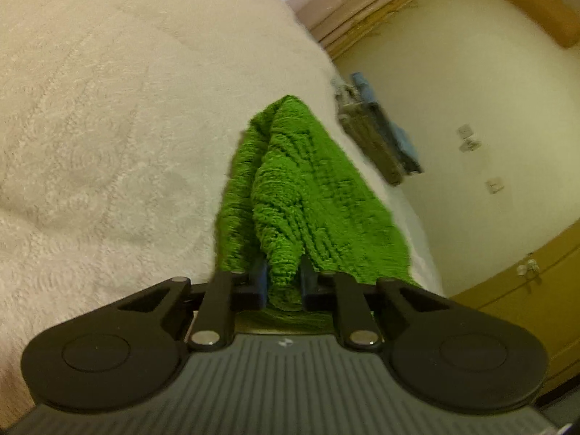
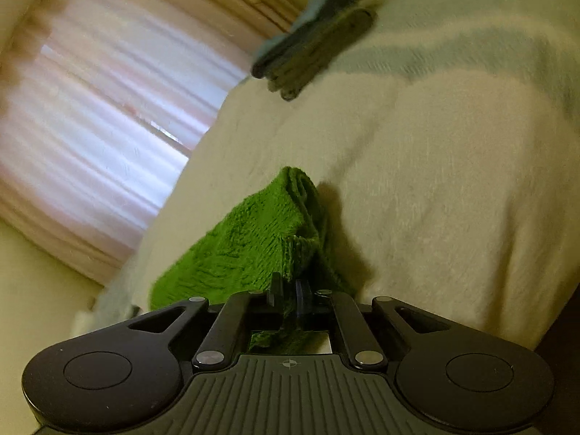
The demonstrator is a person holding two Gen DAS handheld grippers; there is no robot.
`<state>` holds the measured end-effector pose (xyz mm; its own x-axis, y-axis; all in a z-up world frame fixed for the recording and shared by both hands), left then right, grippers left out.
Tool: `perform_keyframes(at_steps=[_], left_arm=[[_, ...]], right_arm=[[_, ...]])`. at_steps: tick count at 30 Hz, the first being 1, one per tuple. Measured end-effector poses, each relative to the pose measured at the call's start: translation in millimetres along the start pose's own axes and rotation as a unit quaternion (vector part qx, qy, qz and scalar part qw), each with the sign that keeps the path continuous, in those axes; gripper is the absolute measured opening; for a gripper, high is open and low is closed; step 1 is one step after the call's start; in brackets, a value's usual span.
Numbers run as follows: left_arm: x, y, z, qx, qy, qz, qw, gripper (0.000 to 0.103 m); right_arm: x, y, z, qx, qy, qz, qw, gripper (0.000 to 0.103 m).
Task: Fold clothes
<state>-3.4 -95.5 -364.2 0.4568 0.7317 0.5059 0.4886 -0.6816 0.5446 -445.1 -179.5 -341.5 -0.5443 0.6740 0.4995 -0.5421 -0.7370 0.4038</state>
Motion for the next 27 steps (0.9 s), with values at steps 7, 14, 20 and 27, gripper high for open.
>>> perform_keyframes(at_steps=[7,14,20,27], left_arm=[[-4.4,-6.8,-0.1,-0.041,0.031,0.025,0.9984,0.017],[19.0,53.7,-12.3,-0.074,0.010,-0.007,0.9972,0.042],[-39.4,107.7,-5.1,-0.046,0.006,0.004,0.9989,0.058],[-93.9,109.0,5.1,-0.033,-0.033,0.021,0.9987,0.015]], right_arm=[[-9.7,-9.3,5.1,0.055,-0.050,0.029,0.997,0.028],[-6.3,41.6,21.1,0.057,-0.036,-0.009,0.998,0.054],[-61.1,71.7,26.1,0.004,-0.018,0.026,0.999,0.054],[-95.6,70.2,16.5,-0.002,-0.026,0.023,0.999,0.014]])
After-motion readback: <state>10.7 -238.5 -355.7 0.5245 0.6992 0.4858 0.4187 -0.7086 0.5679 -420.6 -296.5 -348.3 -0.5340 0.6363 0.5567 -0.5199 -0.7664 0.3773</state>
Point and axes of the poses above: each gripper's, at about its wrist camera, not at the fingertips, and x roughly against the way its jaws point, z to its left, y to its top, the point moved 1 cm from there along -x, roughly the way its jaws point, and after that the axes turned 6 degrees about -x, right-handed, at the moved point
